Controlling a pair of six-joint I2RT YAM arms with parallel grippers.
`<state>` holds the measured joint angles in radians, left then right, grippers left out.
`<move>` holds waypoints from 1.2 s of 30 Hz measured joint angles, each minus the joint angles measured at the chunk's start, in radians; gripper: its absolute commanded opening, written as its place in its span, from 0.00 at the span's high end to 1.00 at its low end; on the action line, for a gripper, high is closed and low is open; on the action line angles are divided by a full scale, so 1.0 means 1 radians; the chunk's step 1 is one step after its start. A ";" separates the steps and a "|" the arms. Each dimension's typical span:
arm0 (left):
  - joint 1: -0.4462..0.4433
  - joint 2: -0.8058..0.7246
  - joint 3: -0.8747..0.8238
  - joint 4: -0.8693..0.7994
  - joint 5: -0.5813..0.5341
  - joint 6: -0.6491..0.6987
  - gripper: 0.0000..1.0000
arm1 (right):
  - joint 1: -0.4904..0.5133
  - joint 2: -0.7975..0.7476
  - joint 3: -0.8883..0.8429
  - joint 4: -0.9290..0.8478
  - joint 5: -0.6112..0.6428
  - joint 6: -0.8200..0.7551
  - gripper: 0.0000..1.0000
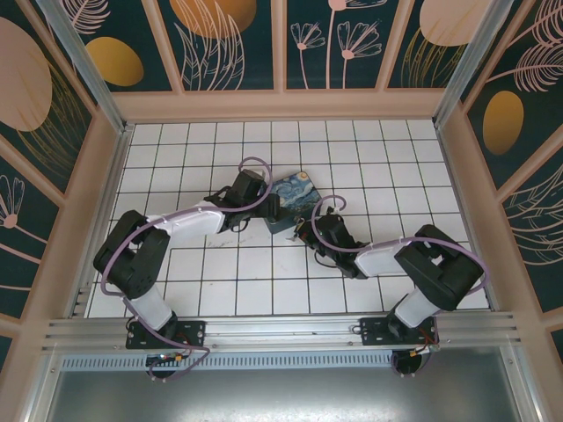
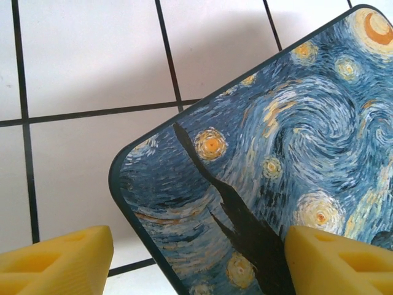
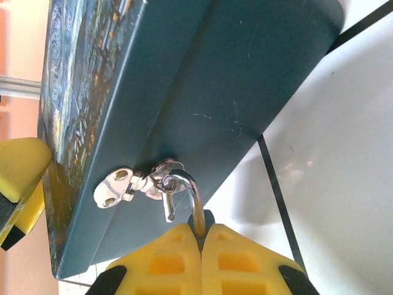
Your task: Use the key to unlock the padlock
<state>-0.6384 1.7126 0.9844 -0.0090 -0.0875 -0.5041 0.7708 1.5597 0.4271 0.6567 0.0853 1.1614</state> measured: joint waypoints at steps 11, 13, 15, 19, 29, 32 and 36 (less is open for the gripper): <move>-0.009 0.067 0.016 0.123 0.012 0.003 0.37 | -0.274 0.028 0.033 0.046 -0.248 -0.168 1.00; -0.008 0.072 0.019 0.131 0.008 0.003 0.37 | -0.314 0.051 0.093 -0.006 -0.296 -0.219 1.00; -0.005 0.075 0.023 0.134 0.006 0.003 0.37 | -0.330 0.059 0.140 -0.050 -0.324 -0.257 1.00; -0.003 0.079 0.027 0.135 0.007 0.003 0.38 | -0.344 0.067 0.167 -0.108 -0.343 -0.308 1.00; -0.009 0.084 0.035 0.133 0.026 0.012 0.37 | -0.409 -0.017 0.033 -0.062 -0.387 -0.315 1.00; -0.009 0.084 0.037 0.132 0.027 0.015 0.37 | -0.432 -0.067 0.003 -0.067 -0.400 -0.315 1.00; -0.009 0.085 0.040 0.129 0.027 0.014 0.32 | -0.434 -0.084 -0.005 -0.071 -0.410 -0.315 1.00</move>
<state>-0.6472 1.7977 1.0241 0.1200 -0.0608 -0.4900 0.3370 1.4754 0.4225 0.5854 -0.3244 0.8467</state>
